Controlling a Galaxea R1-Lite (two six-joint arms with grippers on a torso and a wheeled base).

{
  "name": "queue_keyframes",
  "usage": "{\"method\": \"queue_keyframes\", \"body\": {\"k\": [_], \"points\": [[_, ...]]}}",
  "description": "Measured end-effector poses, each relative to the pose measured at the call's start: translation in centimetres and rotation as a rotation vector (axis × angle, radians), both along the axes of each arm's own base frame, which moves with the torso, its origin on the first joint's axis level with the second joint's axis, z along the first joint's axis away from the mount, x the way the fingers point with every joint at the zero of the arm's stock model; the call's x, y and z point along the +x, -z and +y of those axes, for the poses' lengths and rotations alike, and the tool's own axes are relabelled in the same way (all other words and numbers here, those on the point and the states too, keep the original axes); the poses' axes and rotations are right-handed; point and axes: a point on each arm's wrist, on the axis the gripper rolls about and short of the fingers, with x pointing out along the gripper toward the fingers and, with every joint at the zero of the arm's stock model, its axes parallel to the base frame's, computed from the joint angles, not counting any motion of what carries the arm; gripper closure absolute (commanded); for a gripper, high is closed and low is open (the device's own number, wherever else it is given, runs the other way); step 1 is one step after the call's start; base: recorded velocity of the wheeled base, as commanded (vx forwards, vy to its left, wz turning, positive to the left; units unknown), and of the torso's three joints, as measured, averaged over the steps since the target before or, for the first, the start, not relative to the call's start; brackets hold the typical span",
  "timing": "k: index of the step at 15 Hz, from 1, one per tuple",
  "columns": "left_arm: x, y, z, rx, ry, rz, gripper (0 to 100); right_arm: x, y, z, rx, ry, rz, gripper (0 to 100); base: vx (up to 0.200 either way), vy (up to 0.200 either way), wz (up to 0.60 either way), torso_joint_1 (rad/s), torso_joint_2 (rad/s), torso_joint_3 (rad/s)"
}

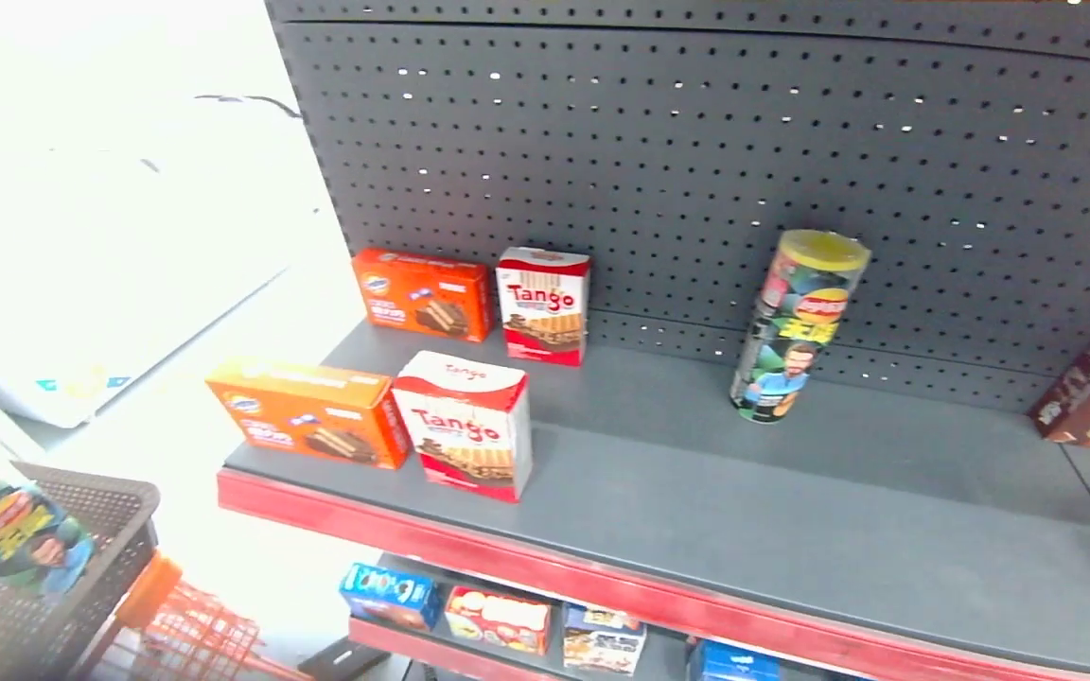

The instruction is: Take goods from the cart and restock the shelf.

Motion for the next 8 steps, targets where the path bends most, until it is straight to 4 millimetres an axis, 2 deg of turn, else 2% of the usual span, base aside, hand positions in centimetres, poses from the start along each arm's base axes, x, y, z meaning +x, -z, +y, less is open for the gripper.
{"method": "queue_keyframes", "body": {"k": [2, 8], "points": [[0.00, 0.00, 0.00, 0.000, 0.000, 0.000, 0, 0.00, 0.00, 0.00, 0.000, -0.001, 0.000, 0, 0.000, 0.000, 0.60, 0.002, 0.00, -0.002], [0.00, 0.00, 0.00, 0.000, 0.000, 0.000, 0, 0.00, -0.01, -0.01, 0.003, 0.002, -0.001, 0, 0.000, 0.000, 0.00, 0.000, 0.00, 0.000]]}}
